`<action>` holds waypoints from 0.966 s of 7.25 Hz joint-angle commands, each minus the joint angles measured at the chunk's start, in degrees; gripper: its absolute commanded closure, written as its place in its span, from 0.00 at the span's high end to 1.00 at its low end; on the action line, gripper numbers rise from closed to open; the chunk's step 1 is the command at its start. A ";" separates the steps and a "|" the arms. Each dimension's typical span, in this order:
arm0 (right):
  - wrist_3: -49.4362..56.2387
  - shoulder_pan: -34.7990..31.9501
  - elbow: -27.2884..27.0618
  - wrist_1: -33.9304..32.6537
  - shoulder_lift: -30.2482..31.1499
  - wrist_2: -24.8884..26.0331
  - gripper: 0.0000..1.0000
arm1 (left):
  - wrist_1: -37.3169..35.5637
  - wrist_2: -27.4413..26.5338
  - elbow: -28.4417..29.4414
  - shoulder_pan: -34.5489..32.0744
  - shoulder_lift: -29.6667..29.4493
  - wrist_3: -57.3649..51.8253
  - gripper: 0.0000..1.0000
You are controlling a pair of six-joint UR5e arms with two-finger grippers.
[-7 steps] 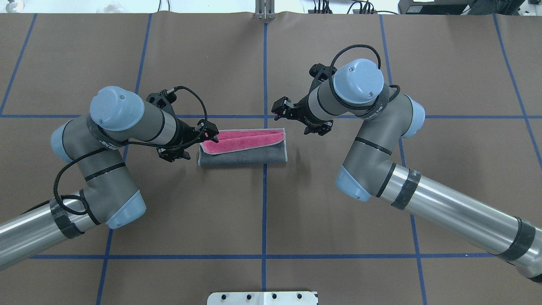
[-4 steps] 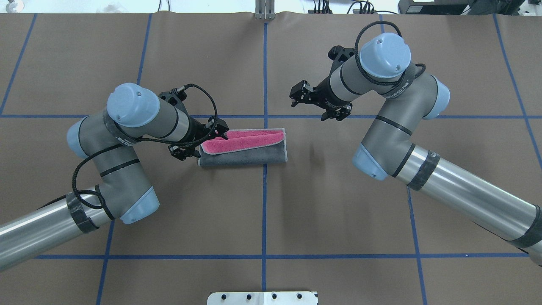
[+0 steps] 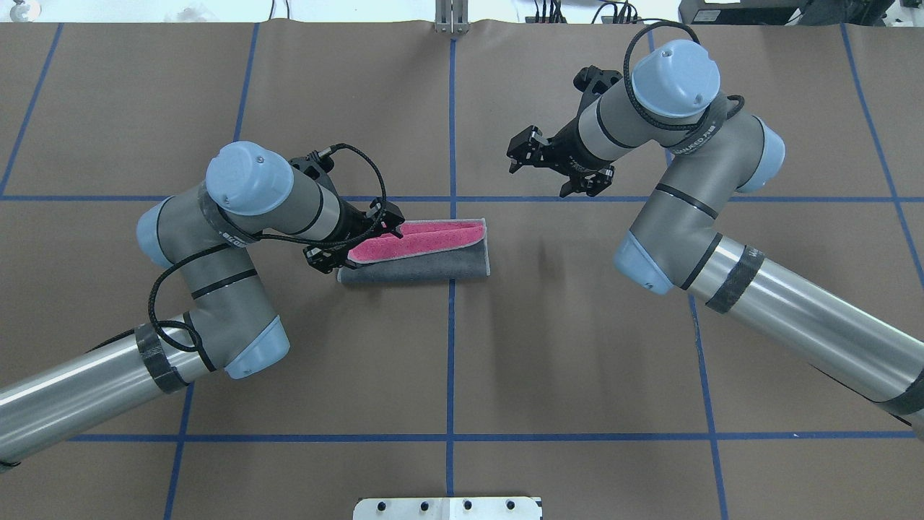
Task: Fold towel twice with both arms
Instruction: 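Press the folded towel flat with the left gripper while the right arm withdraws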
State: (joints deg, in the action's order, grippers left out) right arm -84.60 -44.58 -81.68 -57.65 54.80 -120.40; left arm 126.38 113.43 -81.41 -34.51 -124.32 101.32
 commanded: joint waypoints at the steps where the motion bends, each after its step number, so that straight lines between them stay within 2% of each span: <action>1: 0.13 -0.16 -0.06 0.00 0.13 -0.10 0.99 | 1.50 0.04 1.26 0.06 -0.22 0.28 1.00; 4: 0.66 -0.16 -0.06 0.09 0.48 -0.19 0.99 | 1.94 -1.53 1.96 0.05 -1.18 0.19 1.00; 7: 0.92 -0.51 0.03 0.09 0.57 -0.28 0.99 | 2.73 -2.34 6.79 -0.56 -5.32 0.11 1.00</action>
State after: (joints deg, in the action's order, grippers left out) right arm -83.75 -44.97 -81.67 -57.57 55.34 -120.60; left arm 128.67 111.28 -76.12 -34.68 -128.55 101.49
